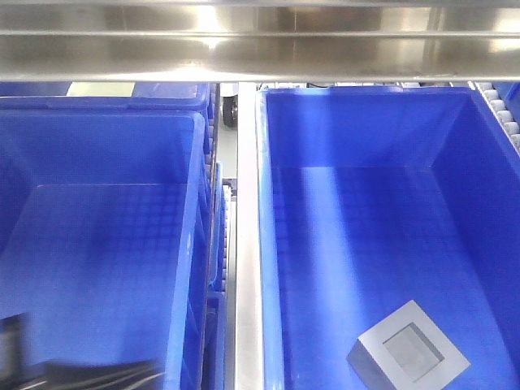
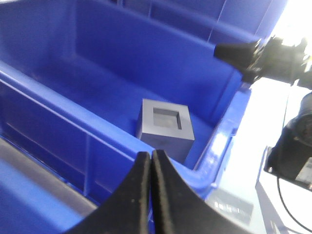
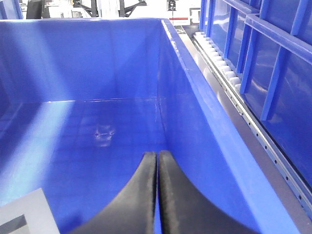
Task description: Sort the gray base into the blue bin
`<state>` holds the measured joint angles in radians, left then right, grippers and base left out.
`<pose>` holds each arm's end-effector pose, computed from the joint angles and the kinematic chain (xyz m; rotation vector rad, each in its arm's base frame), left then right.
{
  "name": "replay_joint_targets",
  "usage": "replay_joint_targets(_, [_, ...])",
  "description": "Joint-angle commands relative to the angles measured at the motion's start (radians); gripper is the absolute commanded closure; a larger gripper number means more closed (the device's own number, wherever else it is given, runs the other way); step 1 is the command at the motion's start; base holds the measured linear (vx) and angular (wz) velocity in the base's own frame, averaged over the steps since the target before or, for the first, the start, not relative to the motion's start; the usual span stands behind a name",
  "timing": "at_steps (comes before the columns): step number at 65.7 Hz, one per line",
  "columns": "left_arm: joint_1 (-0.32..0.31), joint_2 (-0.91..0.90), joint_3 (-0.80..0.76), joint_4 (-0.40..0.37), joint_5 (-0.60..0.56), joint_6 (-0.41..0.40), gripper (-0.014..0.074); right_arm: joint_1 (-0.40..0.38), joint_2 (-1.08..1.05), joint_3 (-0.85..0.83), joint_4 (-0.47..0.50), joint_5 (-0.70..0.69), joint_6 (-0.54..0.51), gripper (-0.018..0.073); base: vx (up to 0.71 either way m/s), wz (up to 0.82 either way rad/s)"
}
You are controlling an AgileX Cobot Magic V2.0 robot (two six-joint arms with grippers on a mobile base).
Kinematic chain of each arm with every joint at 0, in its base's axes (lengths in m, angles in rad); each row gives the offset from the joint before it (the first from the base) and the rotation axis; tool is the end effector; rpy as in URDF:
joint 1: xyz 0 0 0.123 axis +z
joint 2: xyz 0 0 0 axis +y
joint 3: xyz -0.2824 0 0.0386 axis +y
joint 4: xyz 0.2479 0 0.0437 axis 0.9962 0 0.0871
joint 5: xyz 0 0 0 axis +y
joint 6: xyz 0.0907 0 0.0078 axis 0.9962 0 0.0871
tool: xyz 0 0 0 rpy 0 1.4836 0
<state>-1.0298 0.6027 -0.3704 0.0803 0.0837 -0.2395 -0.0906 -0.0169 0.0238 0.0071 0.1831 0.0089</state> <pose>0.0671 -0.1104 0.2796 0.7881 1.7072 -0.8313 0.0555 -0.0049 0.1893 0.0881 1.6716 -0.0553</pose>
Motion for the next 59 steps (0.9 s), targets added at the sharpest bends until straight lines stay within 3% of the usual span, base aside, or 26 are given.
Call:
replay_joint_targets(1, [-0.003,-0.126,-0.003,0.030,0.010,-0.008,0.0603,0.000,0.015,0.006,-0.007,-0.033,-0.009,0.0564,0.00,0.00])
replay_joint_targets(20, [-0.003,-0.416,-0.003,0.045,0.293,-0.010,0.0603,0.000,0.015,0.006,-0.007,-0.033,-0.009,0.0564,0.00,0.00])
replay_joint_targets(59, [-0.003,-0.450,-0.003,0.057,0.328,-0.008,0.0603,0.000,0.015,0.006,-0.007,-0.033,-0.009,0.0564,0.00,0.00])
